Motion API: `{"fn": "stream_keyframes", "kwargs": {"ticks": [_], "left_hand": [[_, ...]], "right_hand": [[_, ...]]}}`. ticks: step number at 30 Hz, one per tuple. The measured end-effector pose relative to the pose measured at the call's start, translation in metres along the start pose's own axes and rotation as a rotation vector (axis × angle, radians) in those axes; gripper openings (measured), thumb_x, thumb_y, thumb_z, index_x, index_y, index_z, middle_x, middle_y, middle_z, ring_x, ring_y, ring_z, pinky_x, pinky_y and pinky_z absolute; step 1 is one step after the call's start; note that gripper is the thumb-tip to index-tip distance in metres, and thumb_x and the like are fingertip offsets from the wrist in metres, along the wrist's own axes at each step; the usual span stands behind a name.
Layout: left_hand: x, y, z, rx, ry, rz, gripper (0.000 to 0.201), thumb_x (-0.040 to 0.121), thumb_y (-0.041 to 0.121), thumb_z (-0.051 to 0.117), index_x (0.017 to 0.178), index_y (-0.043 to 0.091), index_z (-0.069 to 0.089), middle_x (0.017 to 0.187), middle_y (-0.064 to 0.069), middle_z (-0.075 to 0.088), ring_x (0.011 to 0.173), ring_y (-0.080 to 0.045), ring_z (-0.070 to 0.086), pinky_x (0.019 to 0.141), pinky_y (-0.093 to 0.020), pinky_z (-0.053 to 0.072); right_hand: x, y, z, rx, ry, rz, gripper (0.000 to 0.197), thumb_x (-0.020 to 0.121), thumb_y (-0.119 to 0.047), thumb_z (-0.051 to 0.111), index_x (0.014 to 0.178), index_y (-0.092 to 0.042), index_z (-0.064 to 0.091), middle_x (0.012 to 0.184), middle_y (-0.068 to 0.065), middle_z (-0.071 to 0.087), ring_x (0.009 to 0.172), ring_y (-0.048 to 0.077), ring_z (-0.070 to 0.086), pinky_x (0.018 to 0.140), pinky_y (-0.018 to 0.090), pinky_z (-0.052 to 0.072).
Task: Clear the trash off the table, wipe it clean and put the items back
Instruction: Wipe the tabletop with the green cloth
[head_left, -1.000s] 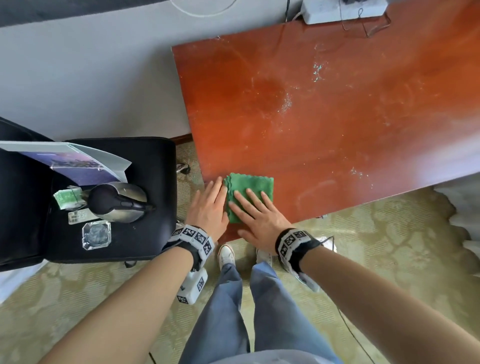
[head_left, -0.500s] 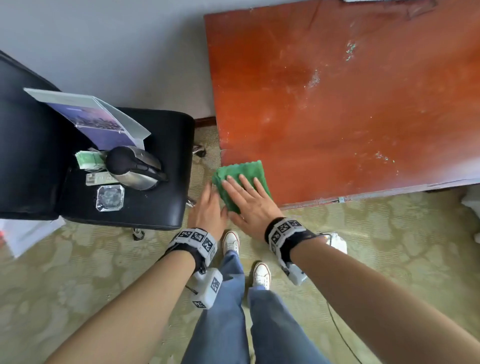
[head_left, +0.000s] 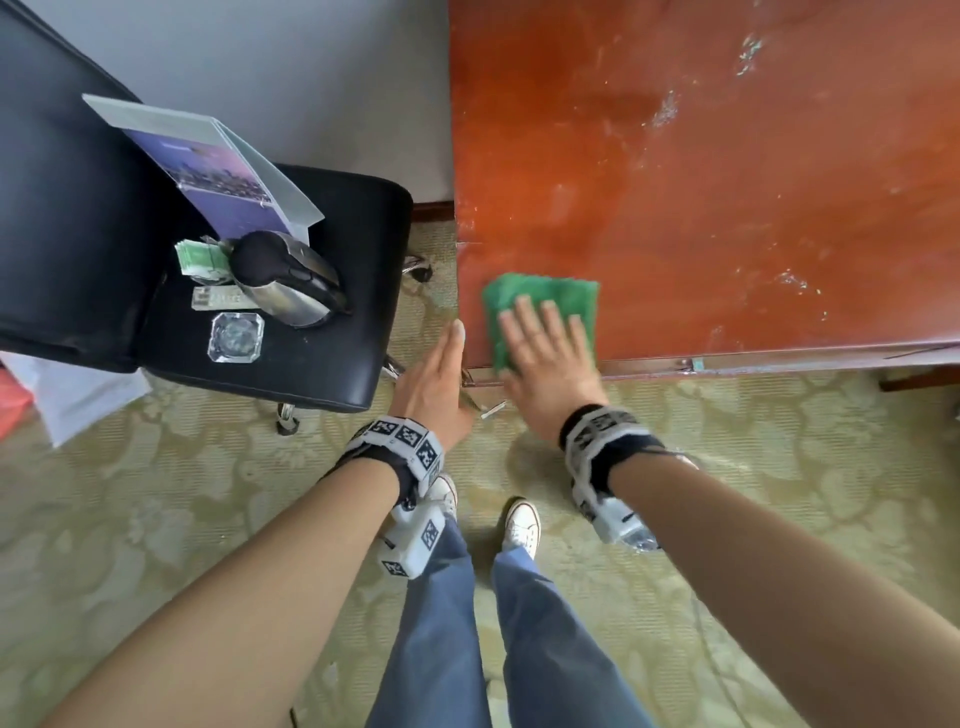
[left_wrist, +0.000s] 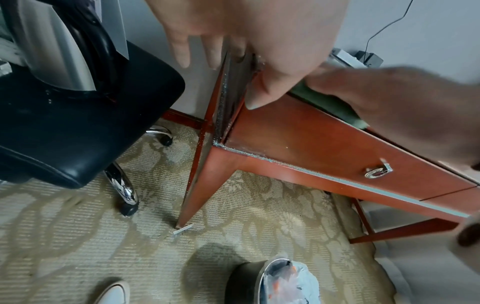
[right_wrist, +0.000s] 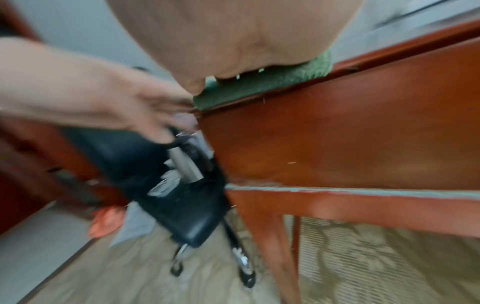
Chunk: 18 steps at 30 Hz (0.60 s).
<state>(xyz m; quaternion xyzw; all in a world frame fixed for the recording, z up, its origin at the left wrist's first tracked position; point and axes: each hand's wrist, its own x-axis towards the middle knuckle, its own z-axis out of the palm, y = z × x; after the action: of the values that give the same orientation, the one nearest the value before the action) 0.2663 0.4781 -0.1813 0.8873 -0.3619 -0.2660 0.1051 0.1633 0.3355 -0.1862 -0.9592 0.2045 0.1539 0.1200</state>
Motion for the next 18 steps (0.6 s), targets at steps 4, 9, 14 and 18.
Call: {"fn": "stream_keyframes", "kwargs": {"ticks": [4,9,14,18], "left_hand": [[0.0,-0.014,-0.007,0.052,-0.067,-0.038,0.105,0.081,0.013,0.068,0.158,0.028,-0.002,0.167,-0.001,0.001,0.147,-0.027,0.028,0.11,-0.051,0.038],[0.006,-0.023,-0.015,0.171,0.006,0.086,0.104,0.082,0.01,0.069,0.158,0.021,-0.001,0.167,0.002,-0.007,0.148,-0.021,0.026,0.112,-0.041,0.038],[0.03,-0.035,-0.036,0.182,0.011,0.164,0.093,0.084,0.007,0.063,0.158,0.018,0.009,0.167,0.001,0.001,0.15,-0.022,0.018,0.117,-0.046,0.03],[0.042,-0.048,-0.049,0.2,-0.029,0.202,0.084,0.084,0.01,0.064,0.156,0.014,0.02,0.166,-0.002,0.01,0.146,-0.024,0.028,0.115,-0.044,0.035]], "right_hand": [[0.002,-0.016,-0.003,-0.051,-0.052,-0.214,0.066,0.1,-0.047,0.016,0.156,-0.026,-0.013,0.164,-0.004,-0.016,0.151,0.025,-0.014,0.122,0.049,-0.005],[0.017,0.054,-0.024,0.104,-0.006,0.217,0.065,0.103,-0.042,0.019,0.157,-0.023,-0.012,0.164,-0.003,-0.017,0.151,0.027,-0.012,0.122,0.048,-0.005],[0.044,-0.013,-0.031,0.087,-0.051,0.129,0.069,0.101,-0.043,0.02,0.156,-0.02,-0.017,0.162,0.0,-0.021,0.15,0.029,-0.016,0.121,0.051,-0.006],[0.072,-0.034,-0.039,0.066,-0.119,-0.076,0.067,0.103,-0.036,0.026,0.157,-0.023,-0.011,0.164,-0.007,-0.017,0.151,0.023,-0.014,0.122,0.047,-0.006]]}}
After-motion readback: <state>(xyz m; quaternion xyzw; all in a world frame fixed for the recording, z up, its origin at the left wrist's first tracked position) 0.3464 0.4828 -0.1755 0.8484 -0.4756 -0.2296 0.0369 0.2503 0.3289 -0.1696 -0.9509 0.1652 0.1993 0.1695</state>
